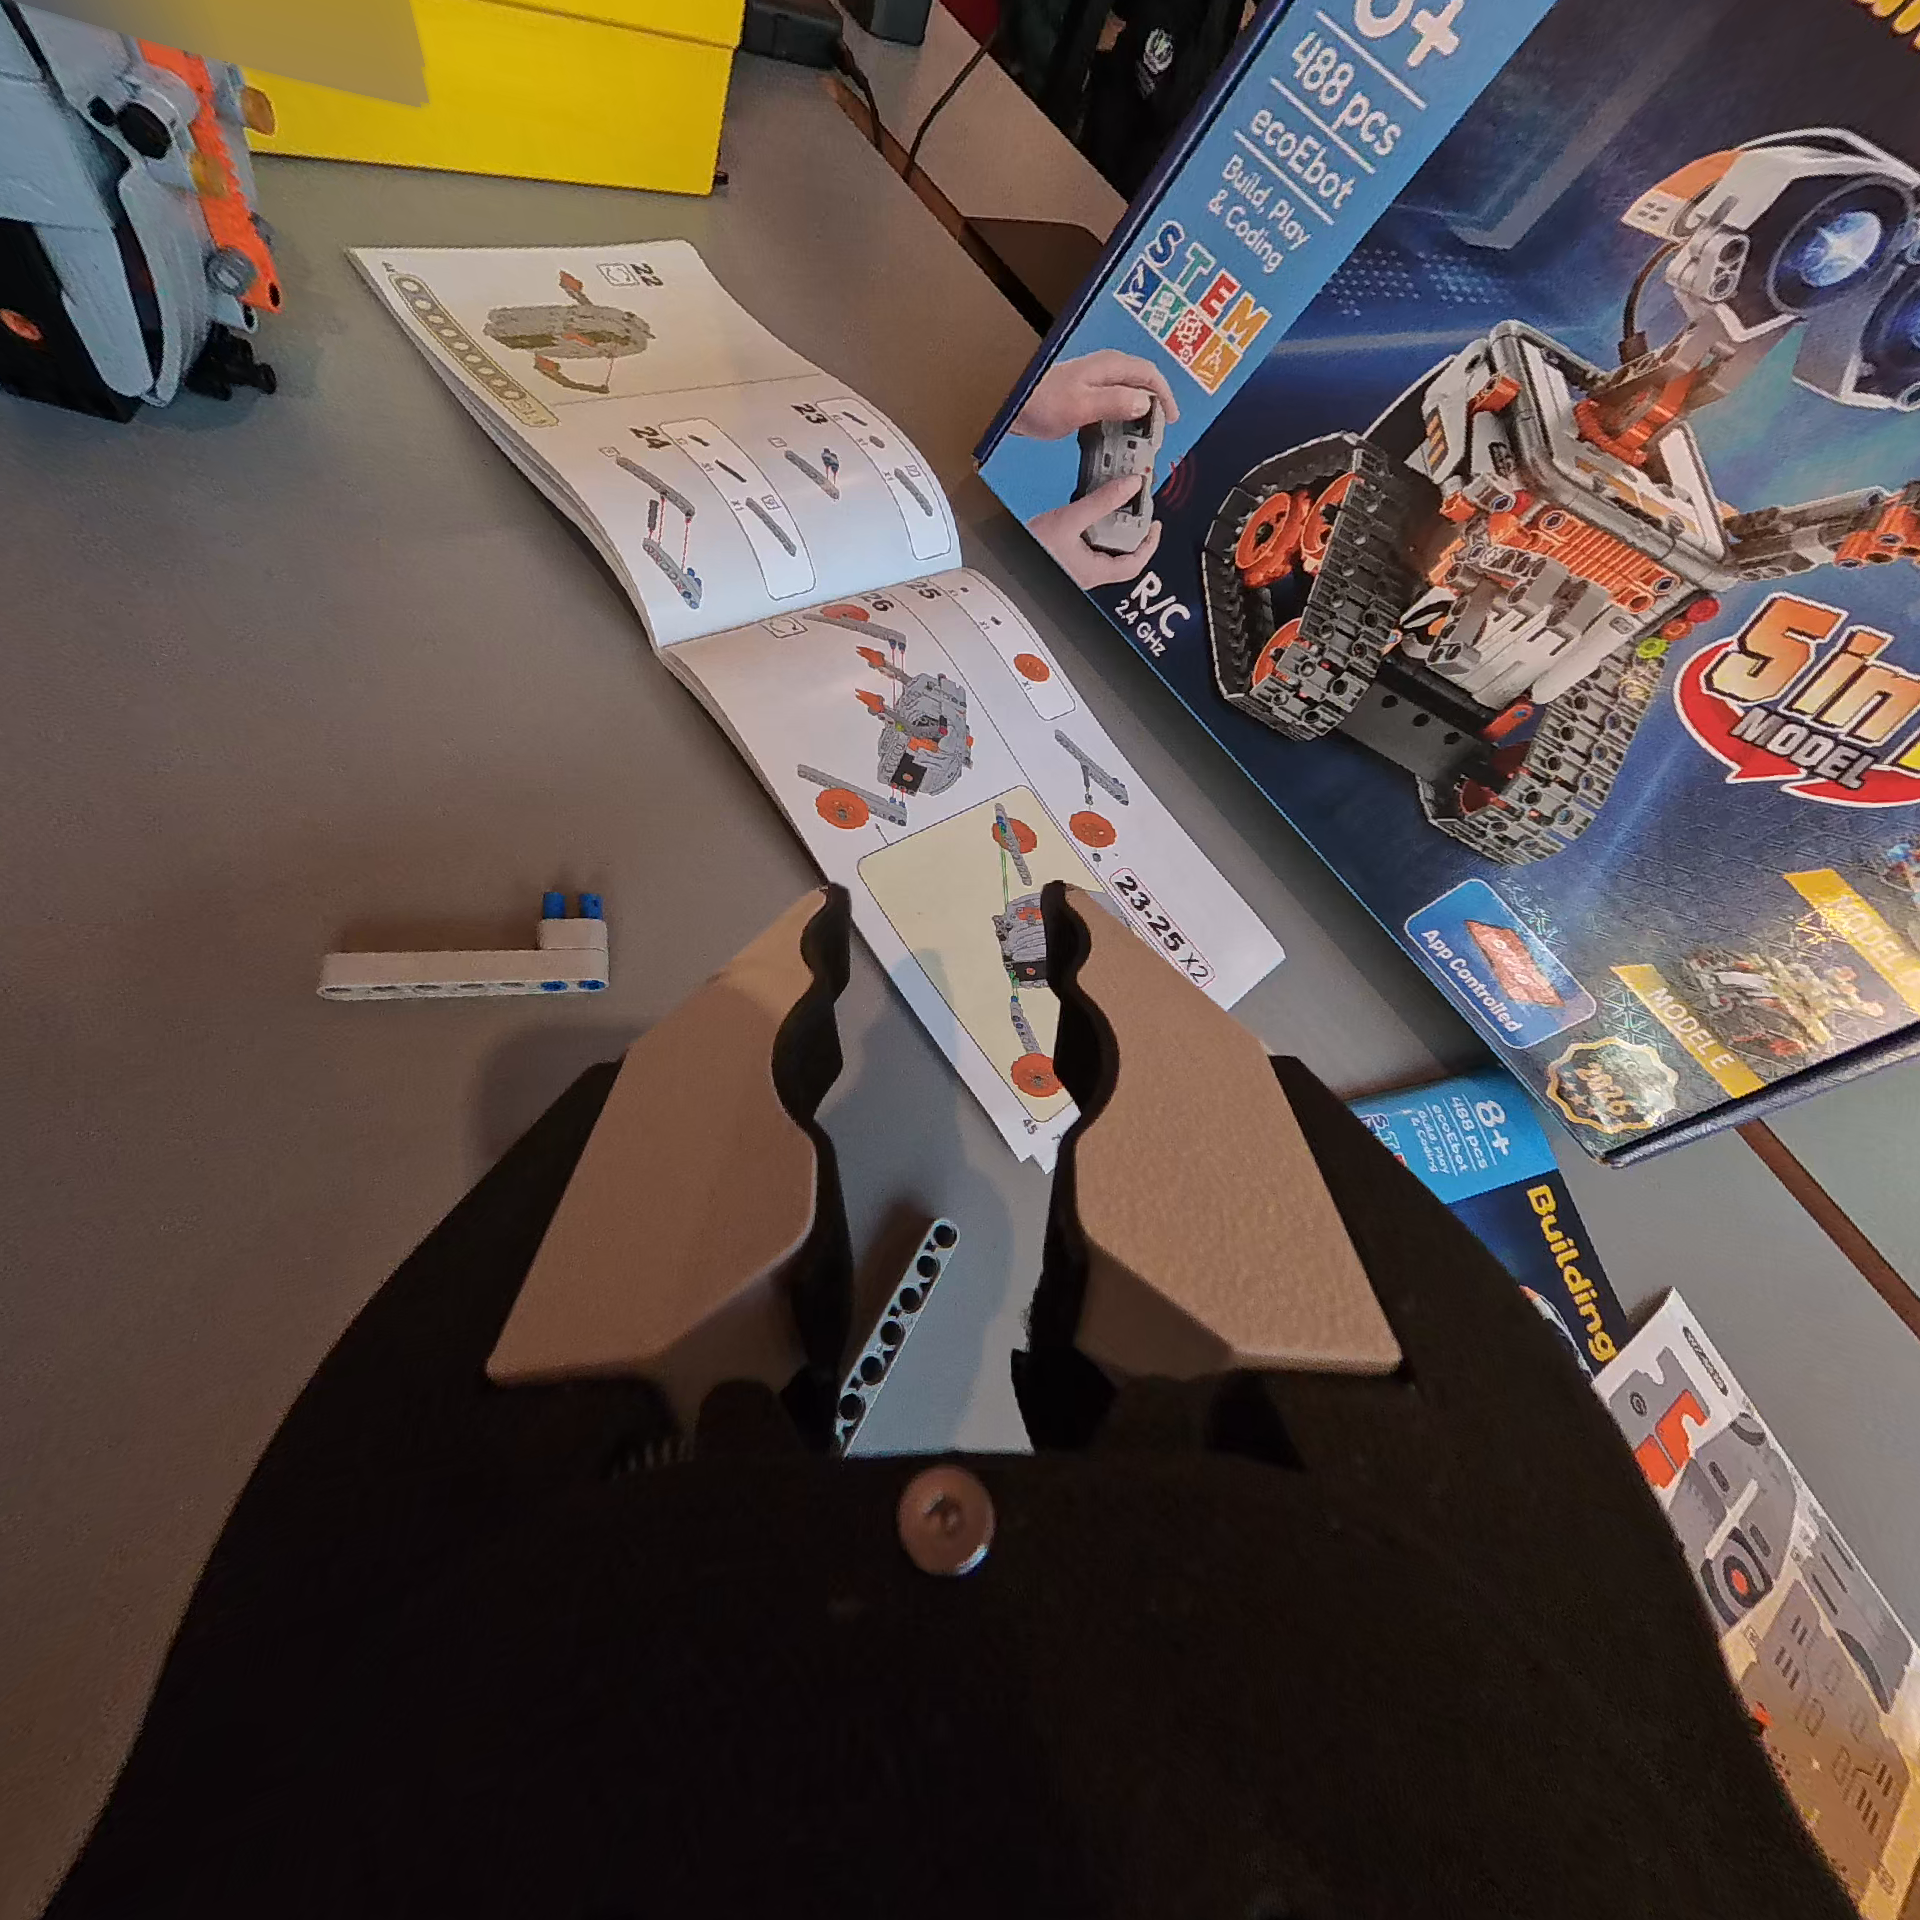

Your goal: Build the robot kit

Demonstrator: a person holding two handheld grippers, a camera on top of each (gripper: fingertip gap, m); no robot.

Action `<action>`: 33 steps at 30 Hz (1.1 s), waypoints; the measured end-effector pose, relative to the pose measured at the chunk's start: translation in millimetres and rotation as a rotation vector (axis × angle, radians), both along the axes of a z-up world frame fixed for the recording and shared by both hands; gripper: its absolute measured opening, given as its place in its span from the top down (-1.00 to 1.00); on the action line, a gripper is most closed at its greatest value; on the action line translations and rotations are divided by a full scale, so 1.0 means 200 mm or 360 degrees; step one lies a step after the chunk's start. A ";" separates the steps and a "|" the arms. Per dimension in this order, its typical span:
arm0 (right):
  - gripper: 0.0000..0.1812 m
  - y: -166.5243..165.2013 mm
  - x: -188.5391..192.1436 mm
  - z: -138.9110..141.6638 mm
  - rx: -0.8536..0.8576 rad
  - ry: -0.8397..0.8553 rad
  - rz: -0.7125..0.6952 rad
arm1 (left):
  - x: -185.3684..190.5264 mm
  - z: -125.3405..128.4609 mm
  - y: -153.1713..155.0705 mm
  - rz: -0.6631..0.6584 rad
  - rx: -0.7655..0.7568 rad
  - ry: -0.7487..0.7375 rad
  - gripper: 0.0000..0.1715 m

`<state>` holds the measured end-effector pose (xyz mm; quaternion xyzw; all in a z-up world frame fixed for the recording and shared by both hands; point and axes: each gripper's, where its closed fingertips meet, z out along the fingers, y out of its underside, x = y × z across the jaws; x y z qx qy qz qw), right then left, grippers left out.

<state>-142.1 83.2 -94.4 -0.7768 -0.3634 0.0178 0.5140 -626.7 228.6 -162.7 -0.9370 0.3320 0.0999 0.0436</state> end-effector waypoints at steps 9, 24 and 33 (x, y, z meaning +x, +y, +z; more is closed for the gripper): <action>0.60 -0.01 -0.01 -0.01 0.0002 -0.0054 0.0029 | 0.00 0.00 0.00 -0.0045 0.0010 0.0023 1.00; 0.61 -0.03 -0.04 -0.03 -0.0022 -0.0073 0.0065 | 0.00 0.05 0.01 -0.0089 0.0077 0.0029 0.96; 0.60 -0.03 -0.05 -0.03 -0.0037 -0.0082 0.0082 | 0.00 0.04 -0.01 -0.0174 0.0041 0.0087 0.89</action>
